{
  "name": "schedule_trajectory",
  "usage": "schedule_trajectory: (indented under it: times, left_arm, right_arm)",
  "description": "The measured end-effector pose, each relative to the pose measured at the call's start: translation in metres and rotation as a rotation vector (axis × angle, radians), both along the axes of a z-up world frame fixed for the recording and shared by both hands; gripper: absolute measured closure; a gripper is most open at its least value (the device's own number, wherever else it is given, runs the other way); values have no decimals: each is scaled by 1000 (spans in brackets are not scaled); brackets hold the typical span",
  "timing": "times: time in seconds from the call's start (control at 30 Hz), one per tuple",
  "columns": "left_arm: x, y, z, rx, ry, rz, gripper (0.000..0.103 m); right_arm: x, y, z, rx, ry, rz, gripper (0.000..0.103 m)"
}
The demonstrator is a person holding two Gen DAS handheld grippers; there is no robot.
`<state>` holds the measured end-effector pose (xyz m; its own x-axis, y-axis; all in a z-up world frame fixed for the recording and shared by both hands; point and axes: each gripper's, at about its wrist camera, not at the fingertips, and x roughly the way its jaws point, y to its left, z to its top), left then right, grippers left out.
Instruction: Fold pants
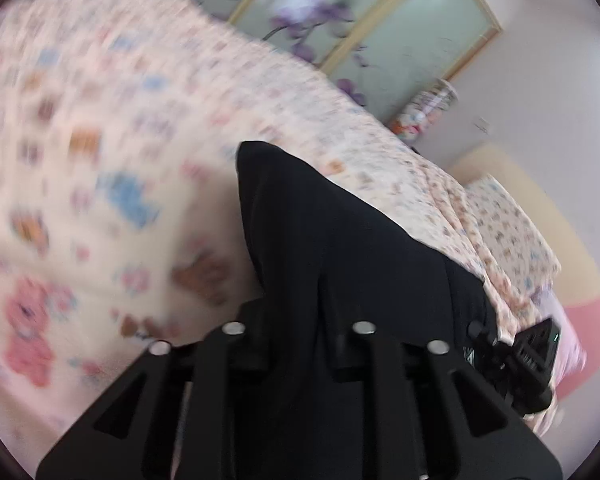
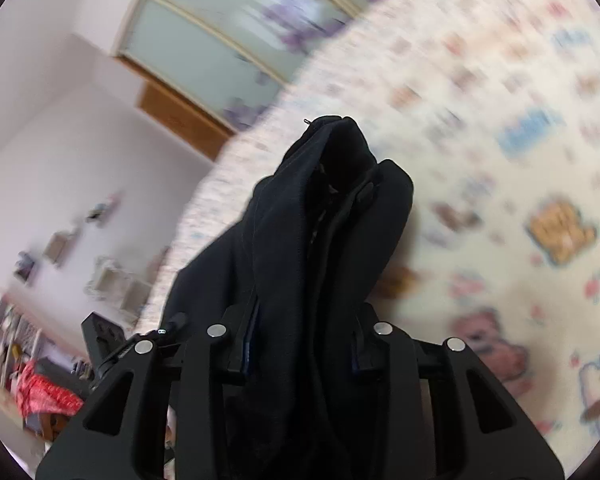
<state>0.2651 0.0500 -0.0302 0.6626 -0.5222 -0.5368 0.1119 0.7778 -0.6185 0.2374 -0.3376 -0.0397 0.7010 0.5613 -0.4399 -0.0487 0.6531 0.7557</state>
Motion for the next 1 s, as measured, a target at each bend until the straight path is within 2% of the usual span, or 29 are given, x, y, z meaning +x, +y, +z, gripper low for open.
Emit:
schedule_trajectory:
  times: [0.07, 0.2, 0.27, 0.3, 0.37, 0.43, 0.47, 0.5, 0.53, 0.57, 0.67, 0.73, 0.77, 0.83, 0.9, 0.93, 1.0]
  left_arm:
    - [1, 4, -13, -37, 1, 12, 71]
    - [-4, 9, -7, -23, 7, 46, 54]
    - [-12, 19, -1, -15, 8, 94, 48]
    - [-16, 25, 4, 4, 2, 126, 42]
    - [-32, 36, 19, 47, -35, 196, 41]
    - [-45, 39, 38, 65, -102, 218, 41]
    - [-51, 36, 46, 66, -137, 209, 40]
    - [-55, 30, 55, 60, -176, 180, 32]
    - [-57, 25, 61, 50, -196, 149, 19]
    - [-56, 12, 68, 30, -205, 93, 15]
    - [-45, -16, 70, -7, -160, -15, 14]
    - [-39, -27, 65, 6, -130, -28, 14]
    - [-33, -35, 58, 33, -100, -33, 14]
    - [-23, -38, 37, 69, -16, -41, 14]
    - [-7, -36, 6, 44, 89, -65, 22]
    - [-5, -33, -1, 27, 88, -58, 23]
    - [-4, -33, -4, 30, 49, -37, 22]
  right_arm:
    - [1, -2, -8, 23, 19, -10, 62]
    - [-3, 2, -2, -27, 33, -26, 47]
    - [-9, -3, 0, -39, 48, -54, 42]
    - [-12, -7, 2, -34, 49, -68, 41]
    - [-23, -23, 11, -10, 35, -136, 39]
    - [-38, -33, 24, -14, -10, -217, 39]
    - [-43, -35, 32, -14, -47, -230, 39]
    - [-47, -33, 40, -15, -80, -219, 39]
    - [-48, -26, 50, -12, -109, -172, 39]
    - [-46, -18, 56, -14, -118, -126, 39]
    - [-43, 7, 64, -37, -133, -37, 39]
    - [-39, 18, 63, -50, -123, 2, 39]
    - [-37, 21, 61, -67, -110, 10, 39]
    - [-32, 23, 49, -143, -28, -4, 39]
    - [-26, 21, 27, -139, 10, 11, 40]
    - [-25, 21, 16, -136, -1, 9, 42]
    - [-30, 23, 13, -150, -30, 6, 42]
